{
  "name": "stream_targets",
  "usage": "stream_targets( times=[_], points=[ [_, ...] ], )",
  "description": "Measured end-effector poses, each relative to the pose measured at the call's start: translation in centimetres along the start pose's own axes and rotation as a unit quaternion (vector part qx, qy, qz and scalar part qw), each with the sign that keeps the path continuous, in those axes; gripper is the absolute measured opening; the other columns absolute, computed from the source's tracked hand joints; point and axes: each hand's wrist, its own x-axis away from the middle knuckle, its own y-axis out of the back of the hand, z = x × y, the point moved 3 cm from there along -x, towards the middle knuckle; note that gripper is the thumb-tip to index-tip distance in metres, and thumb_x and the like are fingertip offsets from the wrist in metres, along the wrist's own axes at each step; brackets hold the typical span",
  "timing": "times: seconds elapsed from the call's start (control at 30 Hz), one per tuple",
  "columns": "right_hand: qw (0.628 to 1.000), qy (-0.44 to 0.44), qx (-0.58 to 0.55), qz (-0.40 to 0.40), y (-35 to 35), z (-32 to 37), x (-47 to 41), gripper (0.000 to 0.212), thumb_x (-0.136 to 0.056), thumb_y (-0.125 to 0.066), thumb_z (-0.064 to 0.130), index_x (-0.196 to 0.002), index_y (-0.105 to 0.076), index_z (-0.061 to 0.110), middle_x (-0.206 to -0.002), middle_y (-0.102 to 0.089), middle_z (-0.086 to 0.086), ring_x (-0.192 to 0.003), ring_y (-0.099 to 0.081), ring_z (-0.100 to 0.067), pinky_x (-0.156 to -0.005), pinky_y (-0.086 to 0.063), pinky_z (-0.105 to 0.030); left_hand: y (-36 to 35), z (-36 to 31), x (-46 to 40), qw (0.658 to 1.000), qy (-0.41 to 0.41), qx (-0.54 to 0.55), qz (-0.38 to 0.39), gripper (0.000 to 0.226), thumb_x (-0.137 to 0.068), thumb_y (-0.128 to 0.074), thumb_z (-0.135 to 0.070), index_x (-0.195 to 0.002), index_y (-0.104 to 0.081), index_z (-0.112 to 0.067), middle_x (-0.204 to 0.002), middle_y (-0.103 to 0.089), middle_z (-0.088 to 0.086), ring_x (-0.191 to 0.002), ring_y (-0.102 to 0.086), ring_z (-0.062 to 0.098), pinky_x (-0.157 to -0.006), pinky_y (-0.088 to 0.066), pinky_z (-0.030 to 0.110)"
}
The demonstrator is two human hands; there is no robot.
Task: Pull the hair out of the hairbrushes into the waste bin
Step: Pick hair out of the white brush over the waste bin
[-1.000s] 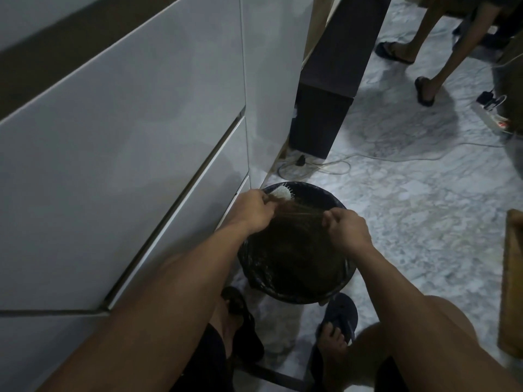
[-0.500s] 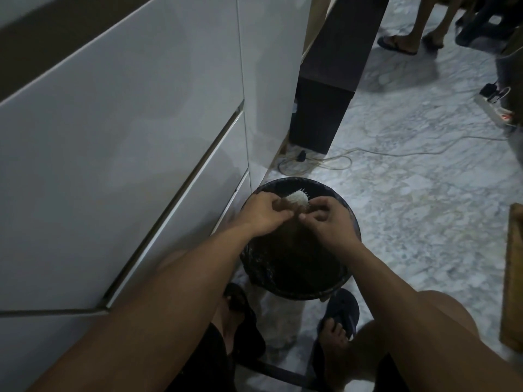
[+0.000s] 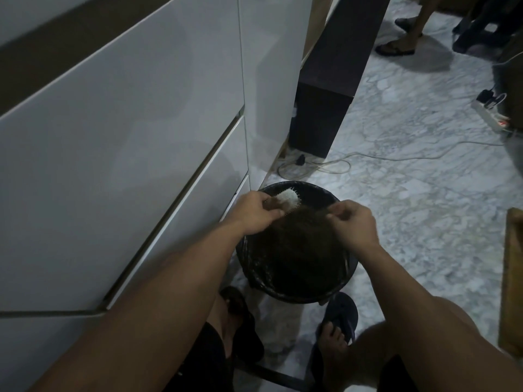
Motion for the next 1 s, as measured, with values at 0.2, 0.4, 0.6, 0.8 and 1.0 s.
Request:
stream_targets(
  times=[0.2, 0.4, 0.6, 0.8, 1.0],
  points=[
    [0.990, 0.098, -0.023, 0.101, -2.7, 1.7, 2.0, 0.035, -0.074, -0.081, 0.020, -0.101, -0.058, 0.024, -0.091, -0.066, 0.014, -0.084, -0.062, 0.005, -0.070, -0.047, -0.009, -0.7, -0.9, 0.7, 0.999, -0.020, -0.015, 0.038, 0.026, -0.082, -0.073, -0.030, -0.105, -0.075, -0.019, -0.091, -0.073, 0.002, -0.085, -0.069, 0.020, -0.082, -0.058, 0.037],
    [0.997, 0.070, 0.010, 0.033, -2.4, 1.1, 1.2, 0.007, -0.079, -0.075, 0.017, -0.075, -0.071, 0.015, -0.072, -0.069, 0.007, -0.075, -0.066, -0.012, -0.071, -0.055, -0.028, -0.3, -0.6, 0.3, 1.000, -0.016, -0.022, -0.009, 0.027, -0.084, -0.071, -0.028, -0.108, -0.074, -0.015, -0.099, -0.074, 0.006, -0.093, -0.068, 0.023, -0.086, -0.053, 0.033],
    [0.996, -0.037, 0.036, -0.070, 0.1, -0.7, -0.3, 0.006, -0.080, -0.073, 0.017, -0.075, -0.072, 0.014, -0.074, -0.068, -0.003, -0.082, -0.067, -0.023, -0.072, -0.047, -0.027, 0.9, 0.2, -0.5, 0.998, 0.004, 0.030, -0.063, 0.016, -0.084, -0.072, -0.026, -0.097, -0.073, -0.016, -0.071, -0.063, -0.001, -0.075, -0.068, 0.029, -0.076, -0.057, 0.037],
    [0.994, -0.001, 0.005, 0.106, -2.1, 0.1, 0.8, 0.036, -0.071, -0.074, 0.001, -0.102, -0.071, 0.019, -0.098, -0.068, 0.004, -0.099, -0.065, -0.015, -0.079, -0.052, -0.018, -0.2, -1.0, 0.3, 0.995, -0.021, 0.094, 0.005, 0.022, -0.088, -0.069, -0.021, -0.107, -0.071, -0.010, -0.082, -0.071, 0.008, -0.052, -0.060, 0.014, -0.053, -0.052, 0.028],
    [0.956, 0.055, -0.099, 0.269, -4.1, 1.4, 2.3, 0.053, -0.069, -0.075, 0.001, -0.117, -0.065, 0.022, -0.107, -0.073, 0.002, -0.102, -0.067, -0.015, -0.092, -0.052, -0.032, -0.7, -1.8, 0.8, 0.994, -0.064, 0.091, 0.008, 0.023, -0.087, -0.070, -0.022, -0.107, -0.073, -0.011, -0.087, -0.075, 0.009, -0.065, -0.067, 0.019, -0.059, -0.058, 0.033]
  ],
)
